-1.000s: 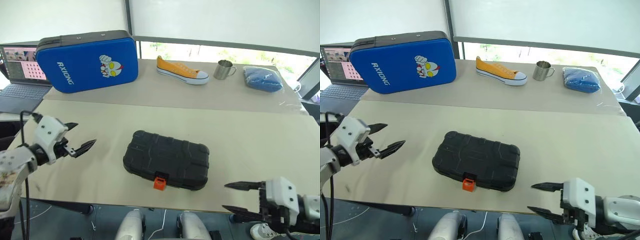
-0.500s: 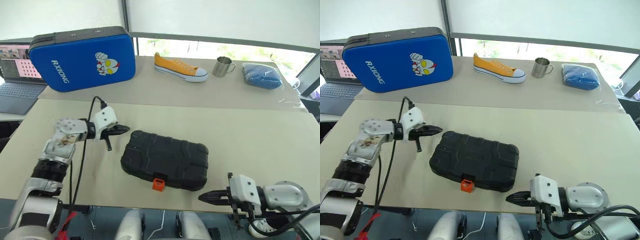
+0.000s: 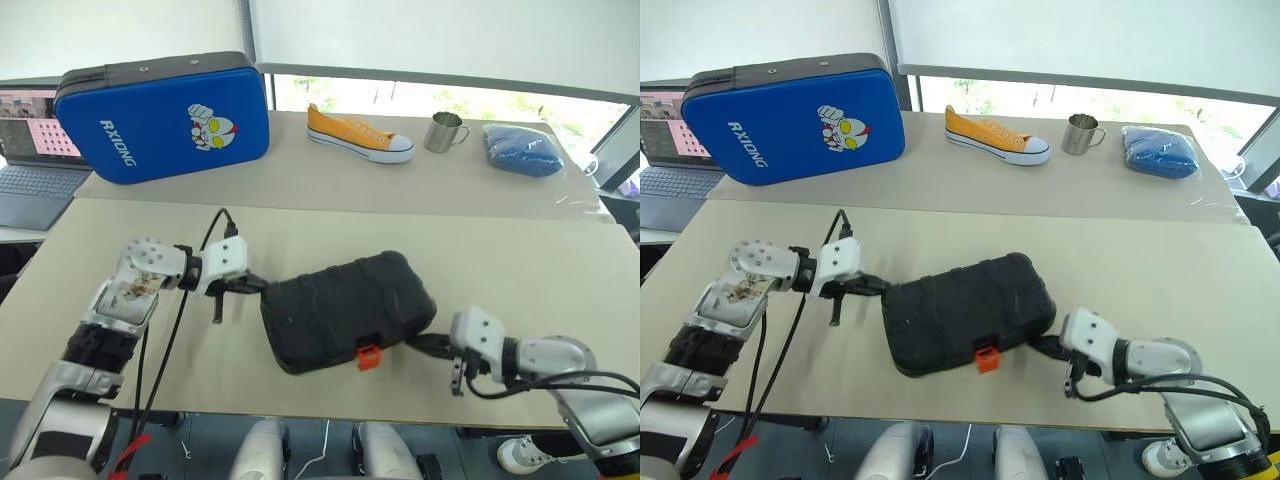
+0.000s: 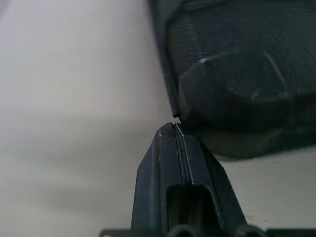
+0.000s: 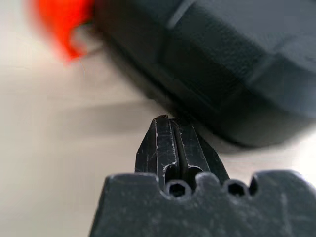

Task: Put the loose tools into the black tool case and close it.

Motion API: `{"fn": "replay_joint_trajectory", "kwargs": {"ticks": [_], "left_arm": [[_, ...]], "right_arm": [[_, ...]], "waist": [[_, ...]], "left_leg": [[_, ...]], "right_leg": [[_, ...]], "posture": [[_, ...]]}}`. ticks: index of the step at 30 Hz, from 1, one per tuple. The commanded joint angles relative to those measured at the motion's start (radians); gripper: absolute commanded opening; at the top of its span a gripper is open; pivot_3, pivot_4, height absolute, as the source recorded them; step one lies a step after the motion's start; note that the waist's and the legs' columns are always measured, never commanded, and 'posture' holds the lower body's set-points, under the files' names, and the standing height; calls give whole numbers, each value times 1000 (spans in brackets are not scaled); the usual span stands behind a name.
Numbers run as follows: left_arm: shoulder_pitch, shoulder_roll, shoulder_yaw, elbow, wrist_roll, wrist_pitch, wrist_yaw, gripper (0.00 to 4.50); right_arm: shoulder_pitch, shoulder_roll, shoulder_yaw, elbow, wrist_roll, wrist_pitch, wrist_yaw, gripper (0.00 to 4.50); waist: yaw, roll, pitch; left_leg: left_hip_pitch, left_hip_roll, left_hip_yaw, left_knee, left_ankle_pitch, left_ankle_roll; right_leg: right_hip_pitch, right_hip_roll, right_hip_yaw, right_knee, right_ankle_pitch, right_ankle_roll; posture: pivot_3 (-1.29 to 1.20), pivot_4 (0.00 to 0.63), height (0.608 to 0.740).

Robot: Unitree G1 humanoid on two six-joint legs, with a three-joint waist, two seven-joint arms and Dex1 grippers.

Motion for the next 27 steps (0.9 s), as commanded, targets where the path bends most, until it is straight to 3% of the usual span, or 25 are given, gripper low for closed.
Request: {"fn": "replay_joint_trajectory", "kwargs": {"ticks": [1,4,8,13,17,21,27], "left_arm": [[19,14,23,-86,-18,19,14,37],[5,16,56,-84,-12,24,55,37],[-105,12,120,-166,-164,254,46,37],[-181,-29,39,-242,-218,353,5,37],[-198,-80,-116,-235,-120,245,-40,37],[-206,-110,-269,-123,54,28,-59,37],[-204,-138,-282,-61,89,-58,-59,37]], "right_arm": [[6,5,-40,-3,3,-43,3,0],[40,-6,-59,-25,21,-42,26,0],[133,-50,-149,-114,141,21,114,0],[195,-85,-194,-181,188,59,155,0],[202,-86,-195,-223,199,84,149,0],[155,-80,-156,-274,211,135,132,0],[117,-71,-65,-293,158,173,113,0]], "waist": [[3,0,0],[9,0,0],[14,0,0],[13,1,0],[7,1,0],[5,1,0],[8,3,-2]], "left_leg": [[0,0,0,0,0,0],[0,0,0,0,0,0],[-1,0,-1,0,0,0],[1,-1,-1,1,0,0],[0,-1,0,1,0,0],[0,-1,0,1,0,0],[9,-1,-1,1,-1,2]], "right_leg": [[0,0,0,0,0,0],[0,0,0,0,0,0],[0,0,-1,0,0,0],[2,0,0,0,0,1],[2,1,0,0,0,1],[1,2,1,0,0,0],[13,2,-1,-4,0,1]], "posture": [[0,150,739],[0,150,739],[0,150,739],[0,150,739],[0,150,739],[0,150,739],[0,150,739]]}}
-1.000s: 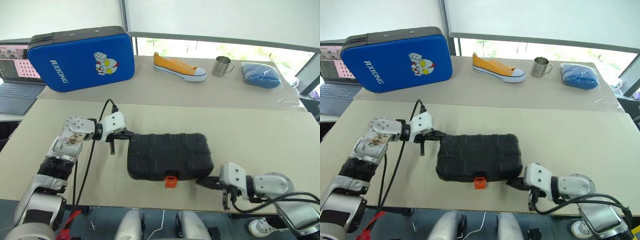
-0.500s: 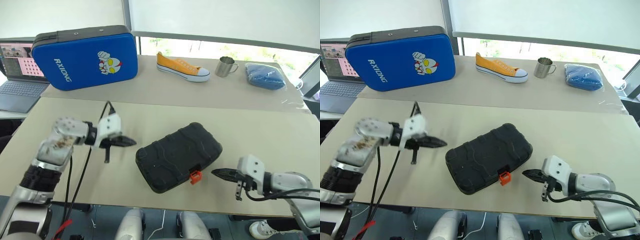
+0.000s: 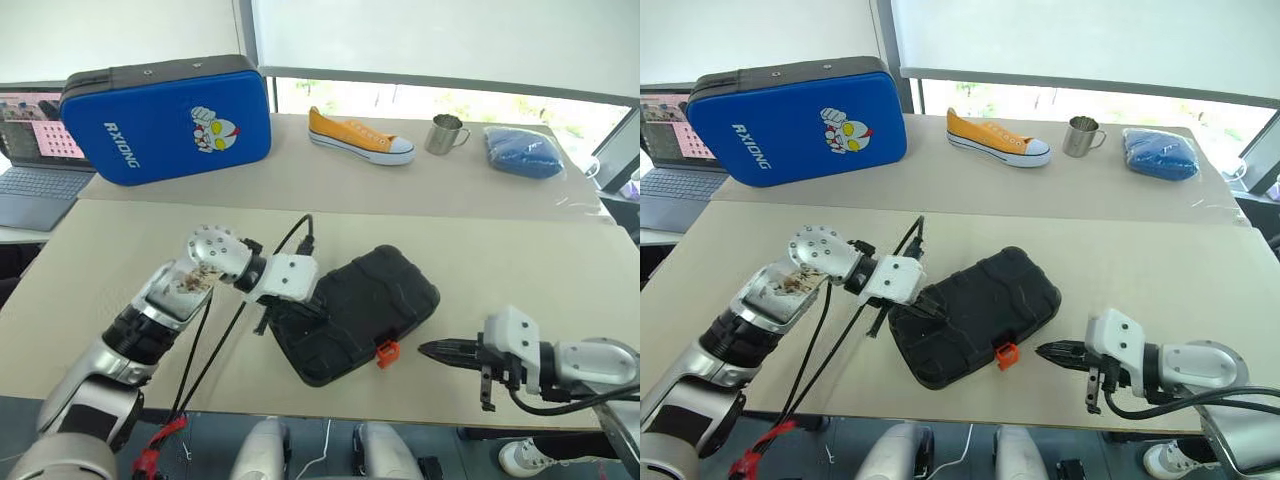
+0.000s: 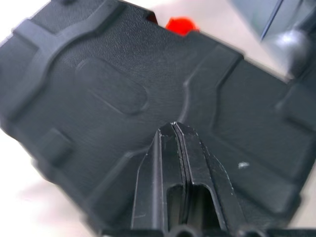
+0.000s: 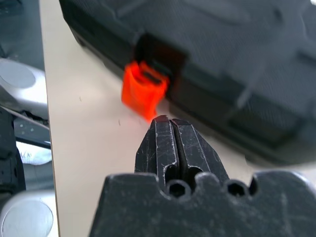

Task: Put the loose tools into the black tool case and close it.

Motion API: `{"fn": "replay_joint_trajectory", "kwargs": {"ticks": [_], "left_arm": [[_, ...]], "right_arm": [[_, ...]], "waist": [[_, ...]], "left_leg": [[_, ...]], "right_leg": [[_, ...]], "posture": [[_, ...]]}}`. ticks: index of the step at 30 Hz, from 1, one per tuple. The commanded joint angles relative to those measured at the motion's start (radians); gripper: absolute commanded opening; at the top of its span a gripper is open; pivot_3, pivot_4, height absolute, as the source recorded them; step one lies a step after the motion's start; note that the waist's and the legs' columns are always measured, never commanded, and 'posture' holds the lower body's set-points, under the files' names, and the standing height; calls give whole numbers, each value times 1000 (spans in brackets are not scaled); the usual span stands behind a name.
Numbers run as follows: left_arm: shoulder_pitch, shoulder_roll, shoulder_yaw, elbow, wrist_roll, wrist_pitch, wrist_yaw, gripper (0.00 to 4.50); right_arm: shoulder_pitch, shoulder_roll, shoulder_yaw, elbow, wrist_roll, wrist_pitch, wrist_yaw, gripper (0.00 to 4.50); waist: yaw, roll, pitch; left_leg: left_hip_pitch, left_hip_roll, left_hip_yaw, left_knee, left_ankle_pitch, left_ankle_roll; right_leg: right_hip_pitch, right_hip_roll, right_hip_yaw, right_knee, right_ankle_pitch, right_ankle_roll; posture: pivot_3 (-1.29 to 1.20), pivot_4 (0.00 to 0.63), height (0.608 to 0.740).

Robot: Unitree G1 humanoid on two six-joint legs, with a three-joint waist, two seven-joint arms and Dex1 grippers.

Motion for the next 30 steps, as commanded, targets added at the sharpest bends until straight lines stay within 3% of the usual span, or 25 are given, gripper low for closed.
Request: {"fn": "replay_joint_trajectory", "kwargs": {"ticks": [1,7,15,20,26,30], "left_arm": [[26,-2,-38,48,59,-8,-2,37],[23,-16,-24,39,50,10,12,37],[15,-22,-20,29,50,26,18,37],[11,-28,-18,28,50,28,14,37],[8,-50,-18,46,55,23,22,37],[5,-67,-22,61,56,15,24,0]], "right_arm": [[-11,3,52,-20,-43,11,-17,0],[-15,30,158,0,-126,14,-58,0],[-97,153,247,90,-212,8,-155,0],[-126,208,223,48,-179,43,-176,0],[-10,188,117,-90,-107,159,-203,0],[115,208,39,-188,-46,240,-254,1198]], "waist": [[0,0,0],[-1,0,0],[-1,0,-1],[-15,0,-1],[-15,0,-1],[-9,1,-1]], "left_leg": [[0,0,0,0,0,0],[0,0,0,0,0,0],[1,0,0,0,0,0],[2,1,0,0,0,0],[2,1,-1,0,0,0],[2,0,-1,0,0,0]], "right_leg": [[0,0,0,0,0,0],[0,0,0,0,0,0],[1,0,0,0,0,0],[1,1,0,1,0,0],[0,1,1,3,0,0],[1,0,0,2,0,0]], "posture": [[0,150,739],[0,150,739],[0,150,739],[0,150,739],[0,150,739],[0,150,739]]}}
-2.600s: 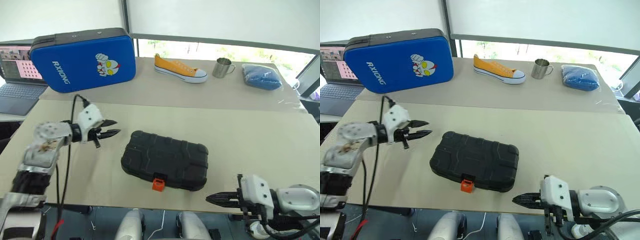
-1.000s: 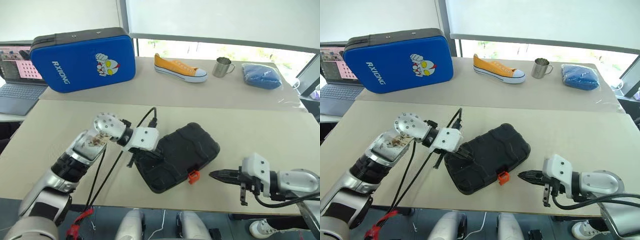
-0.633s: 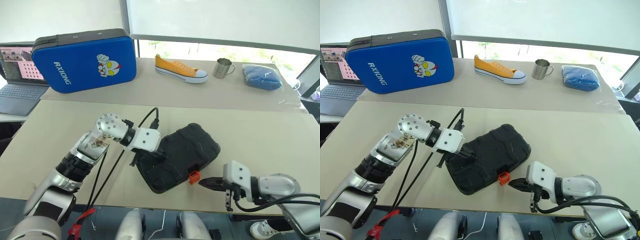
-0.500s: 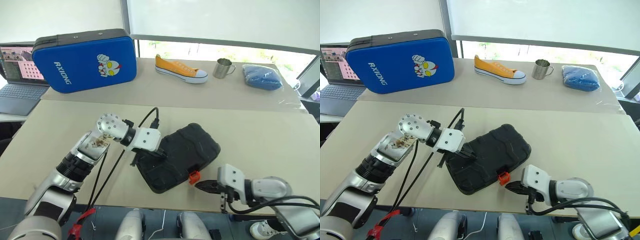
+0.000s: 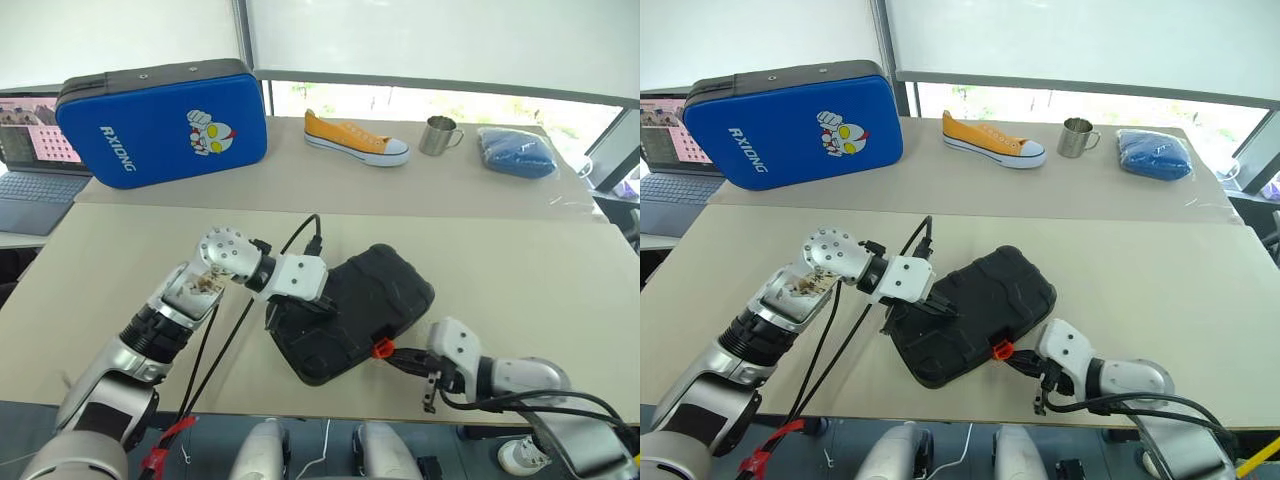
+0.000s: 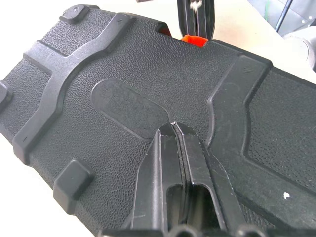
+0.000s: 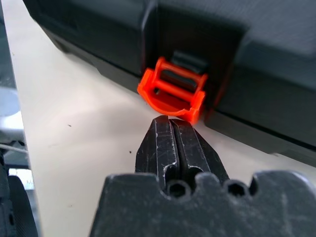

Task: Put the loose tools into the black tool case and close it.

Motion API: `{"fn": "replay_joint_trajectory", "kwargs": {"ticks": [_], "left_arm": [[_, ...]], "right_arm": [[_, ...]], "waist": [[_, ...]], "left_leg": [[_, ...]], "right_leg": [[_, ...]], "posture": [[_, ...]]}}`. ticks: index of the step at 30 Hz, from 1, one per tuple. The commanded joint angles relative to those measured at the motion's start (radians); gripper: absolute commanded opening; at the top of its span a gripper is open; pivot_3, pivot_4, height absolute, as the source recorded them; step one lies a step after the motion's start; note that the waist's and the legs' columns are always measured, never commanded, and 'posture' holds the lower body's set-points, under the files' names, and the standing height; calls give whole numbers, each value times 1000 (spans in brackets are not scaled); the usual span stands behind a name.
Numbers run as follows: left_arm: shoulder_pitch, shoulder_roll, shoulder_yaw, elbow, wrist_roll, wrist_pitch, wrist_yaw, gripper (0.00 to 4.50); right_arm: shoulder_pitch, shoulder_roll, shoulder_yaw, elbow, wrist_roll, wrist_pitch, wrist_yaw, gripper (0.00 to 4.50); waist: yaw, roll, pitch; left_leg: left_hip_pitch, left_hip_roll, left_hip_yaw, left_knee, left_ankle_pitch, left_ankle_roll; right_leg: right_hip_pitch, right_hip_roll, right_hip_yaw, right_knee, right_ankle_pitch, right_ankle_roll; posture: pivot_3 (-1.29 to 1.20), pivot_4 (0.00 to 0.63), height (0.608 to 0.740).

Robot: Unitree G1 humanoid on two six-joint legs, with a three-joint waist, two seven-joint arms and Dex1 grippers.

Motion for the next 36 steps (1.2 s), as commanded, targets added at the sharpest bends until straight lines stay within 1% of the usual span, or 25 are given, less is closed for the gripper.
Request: {"fn": "replay_joint_trajectory", "kwargs": {"ticks": [1,2,4,7,9,12,16,18,19,20,21,22,24,31,34,36], "left_arm": [[6,-7,-35,34,42,-7,-6,0],[1,-13,-36,43,43,-12,-8,0],[-8,-20,-39,58,45,-25,-12,0],[-25,-28,-42,84,49,-41,-24,0],[-34,-30,-43,96,51,-52,-34,0],[-43,-30,-43,108,53,-62,-46,0],[-50,-30,-40,115,55,-68,-58,0],[-53,-29,-40,118,58,-72,-62,0],[-53,-30,-40,119,59,-74,-63,0],[-54,-30,-41,121,61,-76,-64,0],[-53,-29,-41,123,63,-80,-64,0],[-53,-30,-41,125,65,-84,-64,0],[-50,-31,-42,128,66,-89,-63,0],[-47,-43,-45,137,70,-96,-55,0],[-49,-46,-45,142,72,-99,-53,0],[-49,-47,-45,143,71,-98,-53,0]], "right_arm": [[80,24,-69,-115,64,57,-58,1516],[94,39,-69,-130,73,71,-81,1894],[108,64,-57,-153,80,87,-114,2458],[102,99,-19,-147,55,81,-160,3696],[95,121,-6,-131,53,78,-184,4235],[95,143,5,-115,60,73,-195,4235],[102,156,30,-86,33,36,-206,4235],[103,169,29,-72,29,18,-213,3719],[103,179,24,-69,33,13,-215,3556],[101,187,19,-70,41,12,-218,3092],[100,191,16,-73,47,12,-219,2876],[99,194,13,-80,56,16,-219,2454],[99,198,5,-95,71,26,-220,1777],[106,189,-20,-125,117,60,-220,1777],[116,189,-44,-150,176,95,-215,1777],[122,173,-41,-157,170,109,-217,2264]], "waist": [[3,0,0],[3,0,0],[4,0,0],[3,0,0],[5,0,0],[4,0,0],[3,0,0],[2,0,0],[2,0,0],[2,0,0],[2,0,0],[2,0,0],[2,0,0],[-1,0,0],[-1,0,0],[-1,0,0]], "left_leg": [[0,0,0,0,0,0],[0,0,0,0,0,0],[0,0,0,0,0,0],[0,0,0,0,0,0],[0,0,0,0,0,0],[0,0,0,0,0,0],[0,0,0,0,0,0],[0,0,0,0,0,0],[0,0,0,0,0,0],[0,0,0,0,0,0],[0,0,0,0,0,0],[0,0,0,0,0,0],[0,0,0,0,0,0],[0,0,0,0,0,0],[0,0,0,0,0,0],[0,0,0,0,0,0]], "right_leg": [[0,0,0,0,0,0],[0,0,0,0,0,0],[0,0,0,0,0,0],[0,0,0,-1,0,1],[0,0,0,-1,-1,1],[0,0,0,-1,0,1],[0,1,0,-1,0,1],[0,1,0,-1,-1,1],[0,1,0,-1,-1,1],[0,1,0,-1,-1,1],[0,1,0,-1,-1,1],[0,1,0,-1,-1,1],[0,1,0,-1,-1,1],[0,1,0,-1,-1,1],[0,0,0,-1,-1,1],[0,0,0,-1,-1,1]], "posture": [[0,150,739],[0,150,739],[0,150,739],[0,150,739],[0,150,739],[0,150,739],[0,150,739],[0,150,739],[0,150,739],[0,150,739],[0,150,739],[0,150,739],[0,150,739],[0,150,739],[0,150,739],[0,150,739]]}}
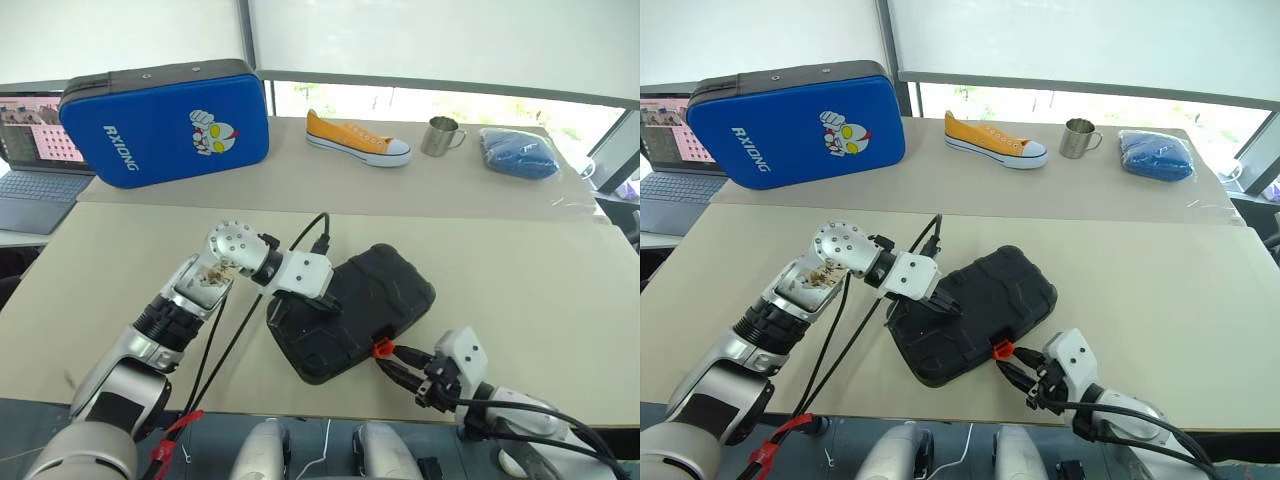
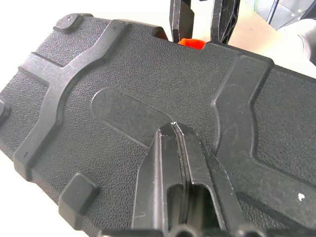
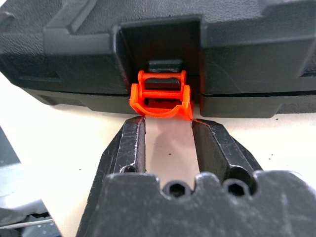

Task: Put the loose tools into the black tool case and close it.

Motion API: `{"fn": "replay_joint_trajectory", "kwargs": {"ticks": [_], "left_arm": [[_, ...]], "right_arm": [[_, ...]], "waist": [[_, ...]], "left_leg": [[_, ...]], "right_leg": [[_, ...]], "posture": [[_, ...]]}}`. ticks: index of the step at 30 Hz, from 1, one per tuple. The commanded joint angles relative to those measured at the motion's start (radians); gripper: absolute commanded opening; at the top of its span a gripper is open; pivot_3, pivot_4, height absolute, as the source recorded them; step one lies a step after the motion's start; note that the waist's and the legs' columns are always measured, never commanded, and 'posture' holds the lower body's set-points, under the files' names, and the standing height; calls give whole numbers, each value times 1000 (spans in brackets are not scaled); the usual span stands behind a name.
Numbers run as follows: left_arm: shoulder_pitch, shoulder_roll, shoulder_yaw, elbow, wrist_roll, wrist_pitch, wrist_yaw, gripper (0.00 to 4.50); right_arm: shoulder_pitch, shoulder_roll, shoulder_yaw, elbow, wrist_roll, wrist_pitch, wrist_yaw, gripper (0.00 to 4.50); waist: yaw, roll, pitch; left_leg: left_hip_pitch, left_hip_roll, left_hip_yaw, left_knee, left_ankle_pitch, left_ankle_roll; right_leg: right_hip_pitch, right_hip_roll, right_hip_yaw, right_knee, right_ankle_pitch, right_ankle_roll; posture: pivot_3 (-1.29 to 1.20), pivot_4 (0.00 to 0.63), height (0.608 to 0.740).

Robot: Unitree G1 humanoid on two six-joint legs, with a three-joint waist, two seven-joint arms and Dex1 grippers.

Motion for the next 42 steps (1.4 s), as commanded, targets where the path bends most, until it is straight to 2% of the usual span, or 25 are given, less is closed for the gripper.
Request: {"fn": "replay_joint_trajectory", "kwargs": {"ticks": [1,5,12,13,14,19,20,29,36,42], "left_arm": [[10,-3,-33,28,50,6,4,0],[12,-6,-34,20,48,13,3,0],[4,-11,-37,25,49,14,-1,0],[3,-10,-37,27,49,12,-2,0],[2,-10,-37,29,49,10,-4,0],[-1,-13,-38,38,52,2,-3,0],[-1,-15,-39,41,53,-1,-2,0],[0,-32,-42,59,58,-20,4,0],[-2,-48,-44,71,61,-33,6,0],[1,-50,-44,73,62,-39,5,0]], "right_arm": [[1,-17,-8,-71,27,4,-2,2441],[14,-16,-1,-88,23,0,-23,3754],[2,0,15,-76,19,-10,-49,3754],[4,1,19,-71,14,-17,-50,3243],[7,3,22,-70,11,-23,-51,3076],[19,-2,26,-92,5,-37,-52,1390],[21,-3,23,-97,6,-38,-52,1283],[61,-54,12,-131,-10,-46,-36,1283],[96,-106,32,-102,-155,-194,-29,1283],[138,-110,-6,-54,-149,-281,8,1283]], "waist": [[0,0,0],[4,0,0],[5,0,0],[5,0,0],[5,0,0],[5,0,0],[5,0,0],[15,0,0],[22,0,0],[26,0,0]], "left_leg": [[0,0,0,0,0,0],[0,0,0,0,0,0],[0,0,0,0,0,0],[0,0,0,0,0,0],[0,0,0,0,0,0],[0,0,0,0,0,0],[0,0,0,0,0,0],[-1,0,0,0,0,0],[-2,-1,0,0,0,0],[-2,-2,-1,0,0,0]], "right_leg": [[0,0,0,0,0,0],[0,0,0,0,-1,1],[0,-1,0,-1,-1,1],[0,-1,0,-1,-1,1],[0,0,0,-1,-1,1],[0,0,0,-1,-1,1],[0,0,0,-1,-1,2],[0,-1,0,-2,-2,3],[0,-2,0,-3,-2,4],[1,-2,0,-4,-2,4]], "posture": [[0,150,739],[0,150,739],[0,150,739],[0,150,739],[0,150,739],[0,150,739],[0,150,739],[0,150,739],[0,150,739],[0,150,739]]}}
